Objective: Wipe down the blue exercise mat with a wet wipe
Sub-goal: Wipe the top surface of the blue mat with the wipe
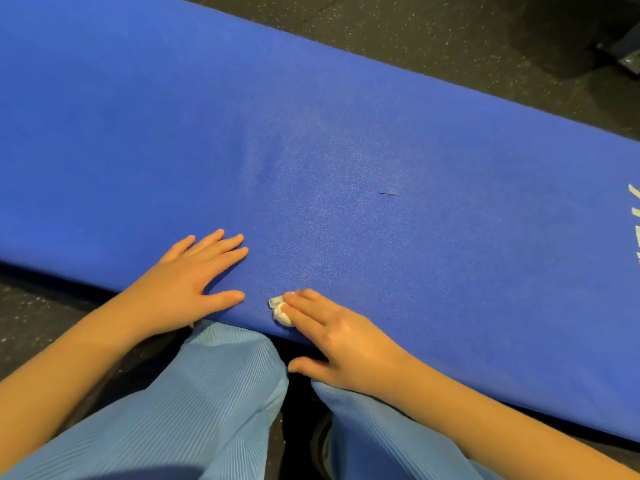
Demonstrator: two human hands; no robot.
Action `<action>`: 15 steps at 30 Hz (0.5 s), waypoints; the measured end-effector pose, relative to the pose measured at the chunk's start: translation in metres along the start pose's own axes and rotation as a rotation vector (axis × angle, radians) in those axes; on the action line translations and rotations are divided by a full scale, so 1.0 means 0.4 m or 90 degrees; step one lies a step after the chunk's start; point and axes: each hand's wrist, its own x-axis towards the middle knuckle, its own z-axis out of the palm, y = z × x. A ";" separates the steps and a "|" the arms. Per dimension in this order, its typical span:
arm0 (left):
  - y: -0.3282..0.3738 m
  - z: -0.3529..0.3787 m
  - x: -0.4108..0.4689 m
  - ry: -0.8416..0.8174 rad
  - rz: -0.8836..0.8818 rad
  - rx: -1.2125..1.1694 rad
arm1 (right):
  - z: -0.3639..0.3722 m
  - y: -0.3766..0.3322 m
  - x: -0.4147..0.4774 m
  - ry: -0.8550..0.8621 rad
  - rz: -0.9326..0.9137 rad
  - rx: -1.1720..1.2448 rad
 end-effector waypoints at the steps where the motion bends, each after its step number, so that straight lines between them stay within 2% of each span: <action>1: -0.026 -0.007 -0.025 -0.009 0.002 0.024 | 0.002 -0.001 -0.002 -0.013 -0.001 -0.039; 3: -0.079 -0.017 -0.068 -0.022 0.000 0.060 | 0.013 -0.011 0.001 -0.018 0.013 -0.118; 8: -0.126 -0.018 -0.068 -0.031 0.053 0.194 | 0.021 -0.012 0.004 0.072 -0.004 -0.211; 15: -0.146 0.010 -0.045 0.066 0.167 0.319 | 0.066 0.004 0.001 0.114 0.058 -0.312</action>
